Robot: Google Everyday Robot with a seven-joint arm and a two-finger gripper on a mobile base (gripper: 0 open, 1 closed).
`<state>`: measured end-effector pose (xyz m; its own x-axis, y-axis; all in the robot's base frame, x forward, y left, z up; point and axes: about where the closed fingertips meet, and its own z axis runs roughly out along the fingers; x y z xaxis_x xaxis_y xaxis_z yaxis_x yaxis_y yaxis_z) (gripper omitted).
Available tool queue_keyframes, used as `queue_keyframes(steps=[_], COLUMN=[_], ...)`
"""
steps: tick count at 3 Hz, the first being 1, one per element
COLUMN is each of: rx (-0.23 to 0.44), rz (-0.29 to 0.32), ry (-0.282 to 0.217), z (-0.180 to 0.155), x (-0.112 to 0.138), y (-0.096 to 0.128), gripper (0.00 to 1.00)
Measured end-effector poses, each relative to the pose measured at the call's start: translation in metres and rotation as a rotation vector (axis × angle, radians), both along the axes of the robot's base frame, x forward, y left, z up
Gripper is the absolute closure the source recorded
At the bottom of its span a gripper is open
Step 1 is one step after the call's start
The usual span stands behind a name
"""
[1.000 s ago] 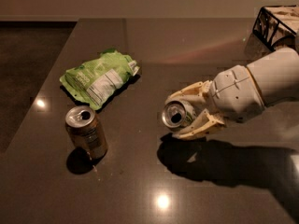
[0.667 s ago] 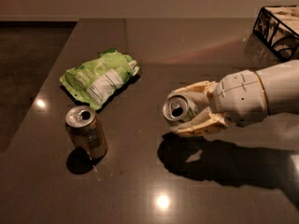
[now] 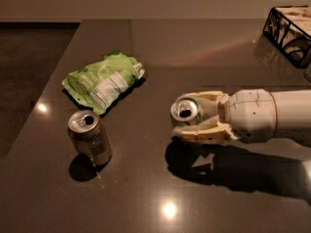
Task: Place 7up can upright
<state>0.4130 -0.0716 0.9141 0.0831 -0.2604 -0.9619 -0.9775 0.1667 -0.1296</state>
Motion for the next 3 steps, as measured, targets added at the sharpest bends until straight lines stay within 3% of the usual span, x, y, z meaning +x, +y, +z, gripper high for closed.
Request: queue_keyframes(steps=[1, 2, 3], rx=[0.079, 0.137, 0.138], rz=[-0.035, -0.061, -0.058], ry=[0.027, 0.047, 0.046], z=[-0.0078, -0.0139, -0.0126], x=[0.0028, 0.006, 0.0056], y=[0.0001, -0.0005, 0.0016], gripper=[1.0, 0.83, 0.59])
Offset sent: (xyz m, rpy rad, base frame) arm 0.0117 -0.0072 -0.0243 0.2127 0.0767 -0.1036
